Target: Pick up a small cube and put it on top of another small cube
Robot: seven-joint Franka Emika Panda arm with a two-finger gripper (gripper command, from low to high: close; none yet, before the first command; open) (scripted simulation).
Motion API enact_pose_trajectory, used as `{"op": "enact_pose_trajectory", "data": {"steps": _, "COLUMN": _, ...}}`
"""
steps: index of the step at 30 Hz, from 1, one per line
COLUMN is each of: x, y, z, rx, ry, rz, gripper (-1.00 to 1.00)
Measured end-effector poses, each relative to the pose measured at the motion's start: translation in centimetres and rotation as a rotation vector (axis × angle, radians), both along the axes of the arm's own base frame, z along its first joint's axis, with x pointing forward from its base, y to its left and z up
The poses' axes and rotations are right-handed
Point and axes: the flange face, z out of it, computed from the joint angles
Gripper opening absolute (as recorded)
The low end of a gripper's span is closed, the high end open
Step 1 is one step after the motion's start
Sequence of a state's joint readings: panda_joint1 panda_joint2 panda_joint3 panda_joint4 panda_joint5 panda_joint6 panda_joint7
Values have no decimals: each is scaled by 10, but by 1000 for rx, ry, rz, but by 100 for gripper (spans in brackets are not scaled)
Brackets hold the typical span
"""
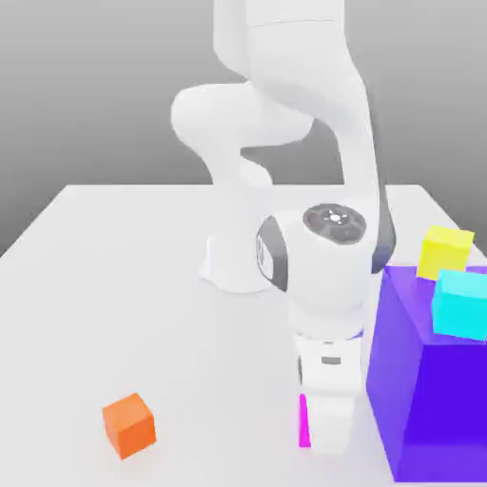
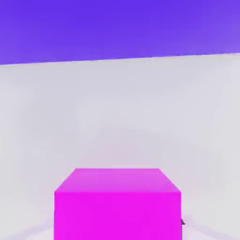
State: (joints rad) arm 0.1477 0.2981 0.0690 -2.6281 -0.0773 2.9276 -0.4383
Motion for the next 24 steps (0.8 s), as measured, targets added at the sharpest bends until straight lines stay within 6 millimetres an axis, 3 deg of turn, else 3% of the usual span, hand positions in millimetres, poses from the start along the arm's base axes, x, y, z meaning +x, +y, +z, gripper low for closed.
{"op": "enact_pose_trajectory", "data": {"steps": 4, "x": -1, "y": -1, "z": 37, "rx": -3, "ry": 2, "rz": 1, "gripper": -100}}
{"op": "enact_pose_trajectory", "data": {"steps": 6, "x": 12, "y": 3, "z": 62, "rx": -22, "ry": -19, "rz": 0, "gripper": -100}}
{"op": "enact_pose_trajectory", "data": {"steps": 11, "x": 47, "y": 35, "z": 130, "rx": -70, "ry": -52, "rz": -82, "gripper": -100}}
{"op": "enact_pose_trajectory", "data": {"steps": 15, "x": 62, "y": 64, "z": 196, "rx": -82, "ry": -77, "rz": -166, "gripper": -100}}
{"op": "enact_pose_trajectory", "data": {"steps": 18, "x": 63, "y": 88, "z": 245, "rx": -73, "ry": -86, "rz": -225, "gripper": -100}}
{"op": "enact_pose_trajectory", "data": {"steps": 24, "x": 48, "y": 122, "z": 323, "rx": -23, "ry": -58, "rz": -340, "gripper": -100}}
